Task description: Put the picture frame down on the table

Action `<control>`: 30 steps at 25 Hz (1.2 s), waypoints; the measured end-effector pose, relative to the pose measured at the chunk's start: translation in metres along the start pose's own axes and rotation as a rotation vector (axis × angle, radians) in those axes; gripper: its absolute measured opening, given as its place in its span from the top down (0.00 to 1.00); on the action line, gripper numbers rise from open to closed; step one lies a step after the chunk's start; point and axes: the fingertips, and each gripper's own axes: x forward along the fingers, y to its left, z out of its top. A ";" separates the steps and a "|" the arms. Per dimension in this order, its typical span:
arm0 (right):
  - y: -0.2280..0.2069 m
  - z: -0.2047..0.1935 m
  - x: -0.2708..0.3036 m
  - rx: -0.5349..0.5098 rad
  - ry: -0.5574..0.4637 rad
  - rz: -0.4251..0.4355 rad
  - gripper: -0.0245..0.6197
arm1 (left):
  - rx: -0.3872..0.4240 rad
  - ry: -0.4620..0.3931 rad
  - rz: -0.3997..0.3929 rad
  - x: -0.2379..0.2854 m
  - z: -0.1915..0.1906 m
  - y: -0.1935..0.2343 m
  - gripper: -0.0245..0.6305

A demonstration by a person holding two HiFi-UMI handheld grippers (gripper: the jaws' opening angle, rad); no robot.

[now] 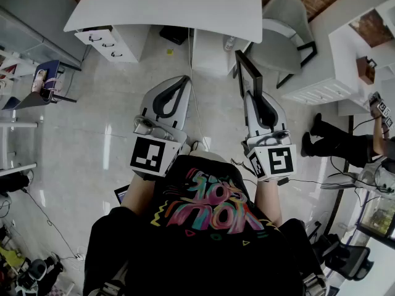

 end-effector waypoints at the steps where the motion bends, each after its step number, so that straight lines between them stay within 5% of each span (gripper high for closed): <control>1: 0.000 0.000 -0.001 0.002 -0.001 0.000 0.85 | 0.001 0.000 0.001 0.000 0.000 -0.001 0.93; 19: -0.023 -0.009 0.008 0.010 -0.006 0.079 0.85 | 0.009 -0.001 0.072 0.018 -0.010 -0.011 0.93; 30: -0.050 -0.017 0.140 0.015 0.021 0.108 0.85 | 0.000 0.008 0.116 0.098 -0.027 0.095 0.93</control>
